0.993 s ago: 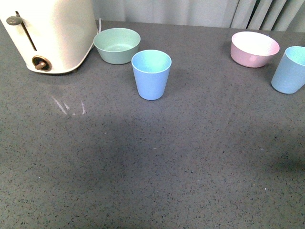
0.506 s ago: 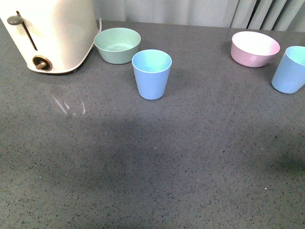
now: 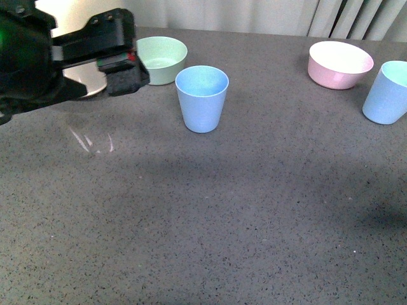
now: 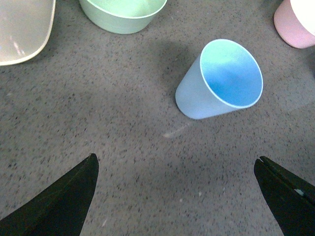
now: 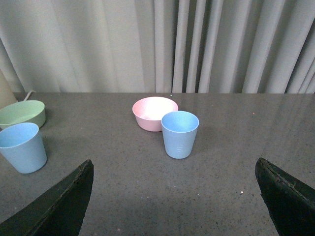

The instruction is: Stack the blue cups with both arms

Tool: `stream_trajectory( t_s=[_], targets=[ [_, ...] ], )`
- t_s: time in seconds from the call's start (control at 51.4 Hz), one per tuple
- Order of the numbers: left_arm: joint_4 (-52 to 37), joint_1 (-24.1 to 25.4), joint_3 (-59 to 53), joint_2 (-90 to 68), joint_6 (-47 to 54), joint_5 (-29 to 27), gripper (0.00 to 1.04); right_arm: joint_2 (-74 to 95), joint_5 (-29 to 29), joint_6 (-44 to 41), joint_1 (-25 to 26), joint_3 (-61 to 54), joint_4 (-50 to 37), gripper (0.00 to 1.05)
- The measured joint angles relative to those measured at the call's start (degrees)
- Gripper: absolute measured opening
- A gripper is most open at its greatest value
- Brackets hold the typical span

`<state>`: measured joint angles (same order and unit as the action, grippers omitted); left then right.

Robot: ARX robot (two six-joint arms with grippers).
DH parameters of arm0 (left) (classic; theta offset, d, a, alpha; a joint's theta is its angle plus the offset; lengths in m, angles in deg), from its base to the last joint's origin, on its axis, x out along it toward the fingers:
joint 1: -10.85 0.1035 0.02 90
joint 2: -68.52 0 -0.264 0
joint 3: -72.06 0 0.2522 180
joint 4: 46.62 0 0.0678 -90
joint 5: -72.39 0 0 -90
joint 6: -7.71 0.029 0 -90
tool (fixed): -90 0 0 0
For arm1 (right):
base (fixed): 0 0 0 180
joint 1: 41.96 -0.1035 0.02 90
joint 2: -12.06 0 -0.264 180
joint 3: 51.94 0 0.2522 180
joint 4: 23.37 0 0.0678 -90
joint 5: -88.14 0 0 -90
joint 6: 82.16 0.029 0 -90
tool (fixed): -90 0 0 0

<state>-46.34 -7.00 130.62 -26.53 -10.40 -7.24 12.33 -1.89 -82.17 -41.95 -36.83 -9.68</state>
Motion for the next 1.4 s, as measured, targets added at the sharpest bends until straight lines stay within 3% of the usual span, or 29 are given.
stream_trajectory(
  t_s=[0.487, 1.129, 1.207, 1.402],
  targets=[
    [3.6, -3.5, 16.6, -15.0, -0.9, -4.4, 0.96, 0.0, 0.0, 0.0, 0.0, 0.0, 0.0, 0.96],
    [9.1, -6.4, 27.2, -23.6, 2.4, -8.9, 0.96, 0.0, 0.0, 0.0, 0.0, 0.0, 0.0, 0.96],
    [9.9, -6.8, 27.9, -24.3, 2.2, -9.0, 0.87, 0.0, 0.0, 0.0, 0.0, 0.0, 0.0, 0.96],
    [12.0, -8.3, 28.9, -25.4, 1.6, -10.3, 0.51, 0.0, 0.0, 0.0, 0.0, 0.0, 0.0, 0.96]
  ],
)
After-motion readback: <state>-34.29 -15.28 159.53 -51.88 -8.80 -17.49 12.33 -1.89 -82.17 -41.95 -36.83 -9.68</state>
